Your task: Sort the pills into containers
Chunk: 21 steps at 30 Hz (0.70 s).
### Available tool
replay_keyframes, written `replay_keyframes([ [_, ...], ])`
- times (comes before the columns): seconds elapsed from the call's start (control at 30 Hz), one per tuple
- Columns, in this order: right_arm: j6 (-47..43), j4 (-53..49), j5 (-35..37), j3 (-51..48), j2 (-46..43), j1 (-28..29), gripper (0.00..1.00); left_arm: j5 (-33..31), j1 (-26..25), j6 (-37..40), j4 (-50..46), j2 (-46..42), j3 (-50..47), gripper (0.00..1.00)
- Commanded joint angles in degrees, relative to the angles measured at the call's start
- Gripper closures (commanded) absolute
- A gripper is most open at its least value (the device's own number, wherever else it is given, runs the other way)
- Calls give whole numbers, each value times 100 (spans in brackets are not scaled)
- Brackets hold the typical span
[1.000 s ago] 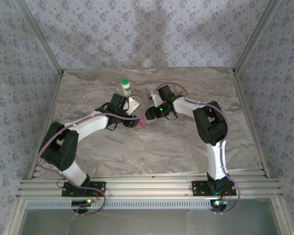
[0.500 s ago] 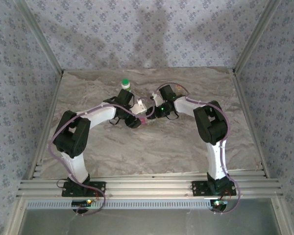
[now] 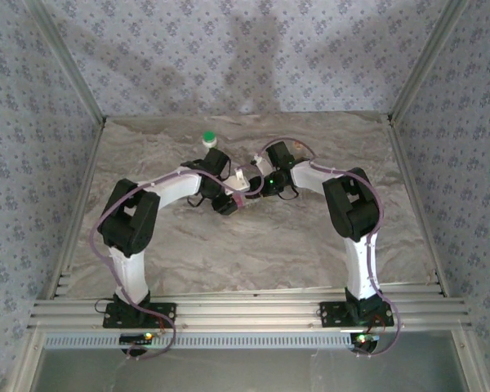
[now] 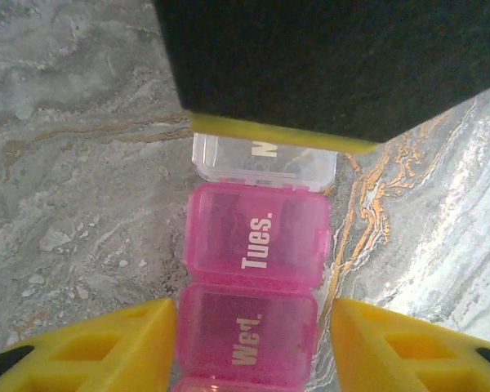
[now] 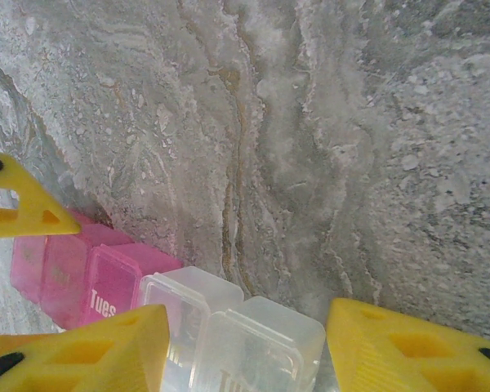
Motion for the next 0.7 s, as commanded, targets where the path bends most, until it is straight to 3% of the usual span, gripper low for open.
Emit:
replay_keyframes([
  [0.0, -68, -860, 58, -299, 300, 27, 44, 6, -4, 164, -327, 90, 137, 48],
  [0.1, -87, -891, 72, -288, 296, 26, 44, -43, -7, 186, -362, 157, 187, 51],
  [0.37, -105, -918, 251, -307, 287, 43, 44, -112, -11, -107, -430, 300, 406, 70],
  [0.53, -103, -936, 497, -354, 247, 105, 44, -20, 87, -599, -734, 477, 761, 73],
  [0.67, -121, -1064, 735, -361, 217, 132, 44, 467, 297, -998, -1167, 646, 1120, 73],
])
